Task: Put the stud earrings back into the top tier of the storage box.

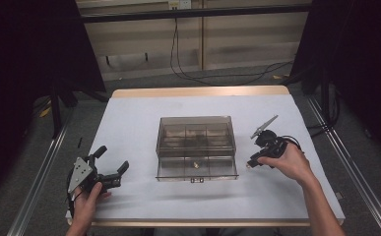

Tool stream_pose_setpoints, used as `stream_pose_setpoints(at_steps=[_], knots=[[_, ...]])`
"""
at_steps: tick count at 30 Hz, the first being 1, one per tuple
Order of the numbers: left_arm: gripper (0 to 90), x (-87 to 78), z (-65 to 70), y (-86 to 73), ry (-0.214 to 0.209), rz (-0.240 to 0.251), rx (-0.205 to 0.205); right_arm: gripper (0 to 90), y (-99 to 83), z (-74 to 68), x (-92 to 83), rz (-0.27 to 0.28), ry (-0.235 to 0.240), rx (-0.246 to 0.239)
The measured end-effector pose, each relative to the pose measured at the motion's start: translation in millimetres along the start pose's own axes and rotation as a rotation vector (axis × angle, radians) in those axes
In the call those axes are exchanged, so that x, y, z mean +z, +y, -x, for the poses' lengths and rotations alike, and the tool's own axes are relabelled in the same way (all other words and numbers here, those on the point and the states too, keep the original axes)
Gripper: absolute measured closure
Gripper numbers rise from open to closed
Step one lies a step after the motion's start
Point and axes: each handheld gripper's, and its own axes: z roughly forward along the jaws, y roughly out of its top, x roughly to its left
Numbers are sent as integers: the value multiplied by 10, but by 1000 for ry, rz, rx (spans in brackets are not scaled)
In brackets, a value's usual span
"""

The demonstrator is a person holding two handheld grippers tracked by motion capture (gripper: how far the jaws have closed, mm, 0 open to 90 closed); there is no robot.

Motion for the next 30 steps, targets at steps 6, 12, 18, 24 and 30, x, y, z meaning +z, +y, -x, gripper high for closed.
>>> stream_pose_setpoints(at_steps=[6,12,18,24,30], knots=[[4,0,0,0,0,-1,0,730,56,56,101,-135,-20,3],[4,0,4,-1,-3,0,-4,730,196,38,135,-179,-7,-18],[4,0,-1,0,1,0,0,774,264,84,217,-215,5,-3],[4,-1,-1,0,-1,1,2,820,318,82,240,-229,6,-15],[4,-1,-2,0,-1,1,2,846,332,88,289,-244,13,-5]])
